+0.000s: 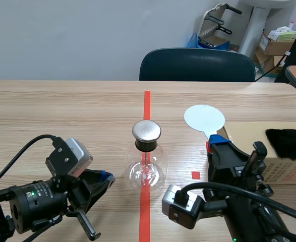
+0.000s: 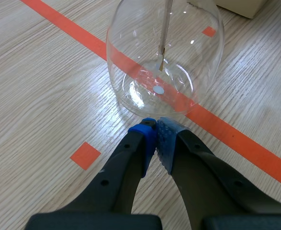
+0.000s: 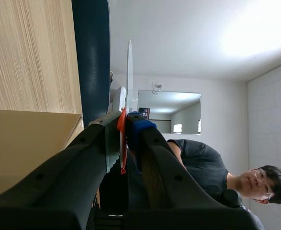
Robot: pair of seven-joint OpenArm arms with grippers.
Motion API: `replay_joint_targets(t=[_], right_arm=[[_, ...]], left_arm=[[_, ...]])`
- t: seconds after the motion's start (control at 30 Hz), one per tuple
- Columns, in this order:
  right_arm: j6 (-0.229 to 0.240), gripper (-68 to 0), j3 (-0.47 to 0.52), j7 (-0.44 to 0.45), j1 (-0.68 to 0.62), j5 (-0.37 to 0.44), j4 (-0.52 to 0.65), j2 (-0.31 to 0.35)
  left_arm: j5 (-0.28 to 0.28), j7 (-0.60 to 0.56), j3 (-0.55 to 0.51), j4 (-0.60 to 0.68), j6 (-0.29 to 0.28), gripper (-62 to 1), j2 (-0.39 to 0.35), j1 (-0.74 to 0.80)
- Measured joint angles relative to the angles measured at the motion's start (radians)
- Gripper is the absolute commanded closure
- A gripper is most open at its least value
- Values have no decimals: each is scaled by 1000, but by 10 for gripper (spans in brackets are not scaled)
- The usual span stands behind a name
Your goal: Do the electroscope experiment
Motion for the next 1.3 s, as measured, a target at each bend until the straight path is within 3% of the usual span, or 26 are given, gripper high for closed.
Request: replay_joint_targets(t=[0.7,1.07,1.3], right_arm=[[0,-8,0,35,0,0,0,0],[-1,-8,0,219,0,0,0,0],[-33,-8,0,317,0,-15,0,0]], left_arm=[[0,0,0,0,0,-13,0,0],[0,0,0,0,0,-13,0,0],[0,0,0,0,1,-13,0,0]])
